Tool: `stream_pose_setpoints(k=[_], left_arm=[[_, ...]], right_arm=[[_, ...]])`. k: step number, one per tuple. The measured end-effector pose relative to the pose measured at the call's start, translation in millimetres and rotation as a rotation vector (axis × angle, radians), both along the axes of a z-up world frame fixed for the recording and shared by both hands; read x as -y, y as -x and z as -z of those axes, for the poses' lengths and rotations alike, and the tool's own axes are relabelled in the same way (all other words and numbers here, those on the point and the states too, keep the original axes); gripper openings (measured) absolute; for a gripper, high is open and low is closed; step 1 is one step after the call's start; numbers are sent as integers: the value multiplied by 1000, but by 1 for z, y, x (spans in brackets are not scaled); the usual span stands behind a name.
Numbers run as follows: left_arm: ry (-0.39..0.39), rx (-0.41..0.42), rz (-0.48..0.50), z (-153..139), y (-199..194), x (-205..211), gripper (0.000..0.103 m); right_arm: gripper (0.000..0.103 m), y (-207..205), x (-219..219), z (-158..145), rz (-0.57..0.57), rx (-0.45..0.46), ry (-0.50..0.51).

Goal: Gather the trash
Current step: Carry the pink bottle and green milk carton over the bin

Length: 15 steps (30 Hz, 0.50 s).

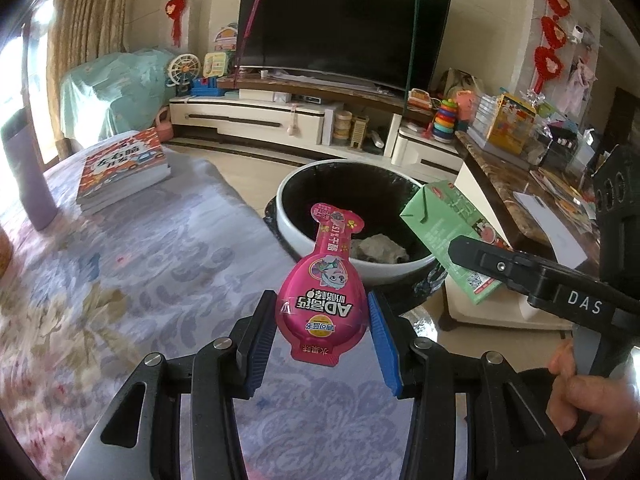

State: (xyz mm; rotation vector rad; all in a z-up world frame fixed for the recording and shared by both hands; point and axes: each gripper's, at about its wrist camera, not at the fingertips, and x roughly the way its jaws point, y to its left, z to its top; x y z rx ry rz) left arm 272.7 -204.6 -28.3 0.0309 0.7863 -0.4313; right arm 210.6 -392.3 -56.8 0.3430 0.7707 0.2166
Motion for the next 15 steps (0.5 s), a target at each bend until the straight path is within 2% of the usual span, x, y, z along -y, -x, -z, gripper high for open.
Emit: stream_pose_setpoints(k=[15], left_arm=[[-26,16,34,-2,-32,29,44]], right_arm=[[49,-34,21,-1,27,-7,30]])
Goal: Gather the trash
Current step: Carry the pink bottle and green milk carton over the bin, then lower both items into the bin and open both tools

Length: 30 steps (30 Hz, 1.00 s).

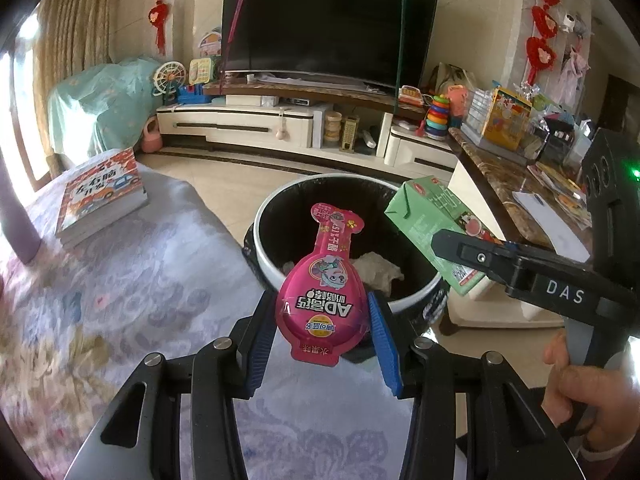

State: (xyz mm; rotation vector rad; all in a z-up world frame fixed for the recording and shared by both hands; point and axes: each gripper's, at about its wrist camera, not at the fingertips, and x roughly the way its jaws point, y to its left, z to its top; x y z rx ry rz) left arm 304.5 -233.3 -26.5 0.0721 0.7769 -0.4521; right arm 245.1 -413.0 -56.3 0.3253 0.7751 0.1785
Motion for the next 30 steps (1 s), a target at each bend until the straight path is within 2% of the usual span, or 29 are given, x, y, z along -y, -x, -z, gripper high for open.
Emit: stream_pose_setpoints(k=[30], left_arm=[[-51,-2,10,10,-65,33,44]], right_arm=[[49,-57,18,7,13,-38,48]])
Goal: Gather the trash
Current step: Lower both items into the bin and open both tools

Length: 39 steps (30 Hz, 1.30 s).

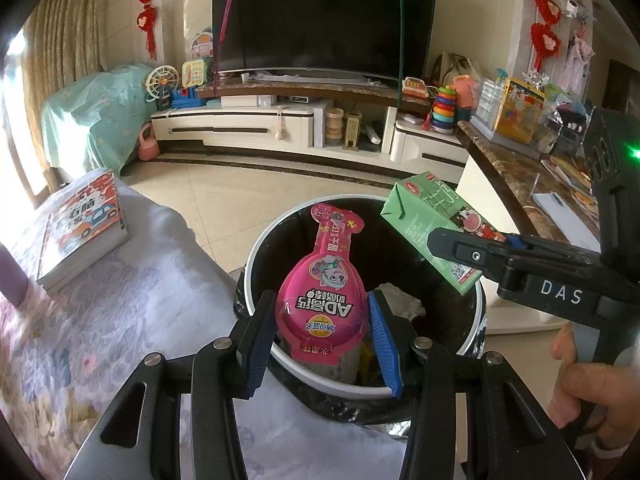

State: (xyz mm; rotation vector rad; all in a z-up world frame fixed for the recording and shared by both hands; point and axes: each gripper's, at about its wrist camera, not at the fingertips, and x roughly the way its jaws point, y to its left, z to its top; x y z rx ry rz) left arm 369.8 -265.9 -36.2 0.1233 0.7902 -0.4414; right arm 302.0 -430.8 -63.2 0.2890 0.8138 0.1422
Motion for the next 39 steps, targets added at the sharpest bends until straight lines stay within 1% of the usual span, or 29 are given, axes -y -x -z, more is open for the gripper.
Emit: stream_pose_setpoints(k=[13,39], left_arm=[[-14,-11,-7,3,-14,6,44],[-29,-16,3,5,-17,20,44]], right_arm=[[49,-7,0,3,1,-15,7],[50,-14,7,11,1,-45,3]])
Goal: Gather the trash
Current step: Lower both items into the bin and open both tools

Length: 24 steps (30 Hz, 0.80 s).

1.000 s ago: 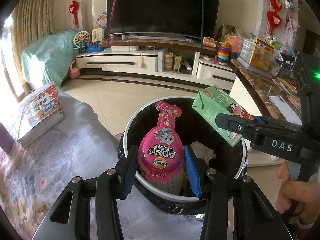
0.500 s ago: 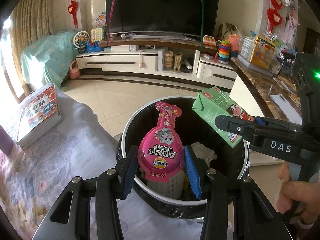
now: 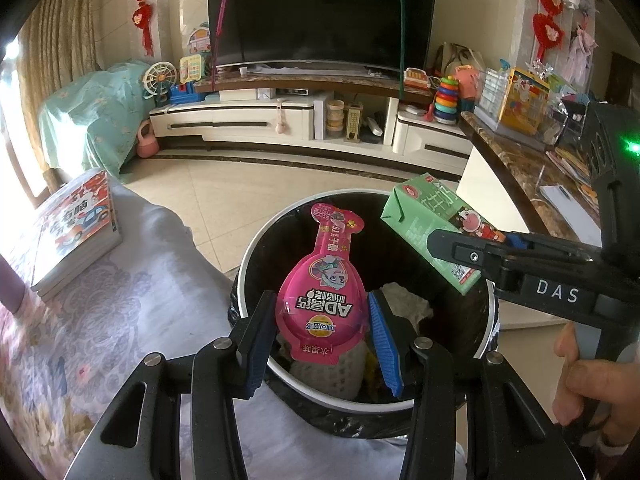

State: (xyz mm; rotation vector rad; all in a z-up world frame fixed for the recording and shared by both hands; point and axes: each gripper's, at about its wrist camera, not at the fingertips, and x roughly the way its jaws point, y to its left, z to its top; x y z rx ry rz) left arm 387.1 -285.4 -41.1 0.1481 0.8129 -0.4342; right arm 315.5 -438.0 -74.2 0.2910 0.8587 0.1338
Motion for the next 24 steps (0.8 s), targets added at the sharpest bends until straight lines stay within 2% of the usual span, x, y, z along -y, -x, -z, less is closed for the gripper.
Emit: stream_pose_setpoints(k=[24], left_arm=[[6,-9,-2,1,0,0,45]], right_arm=[[51,-3,0,-1,3,-5,-5]])
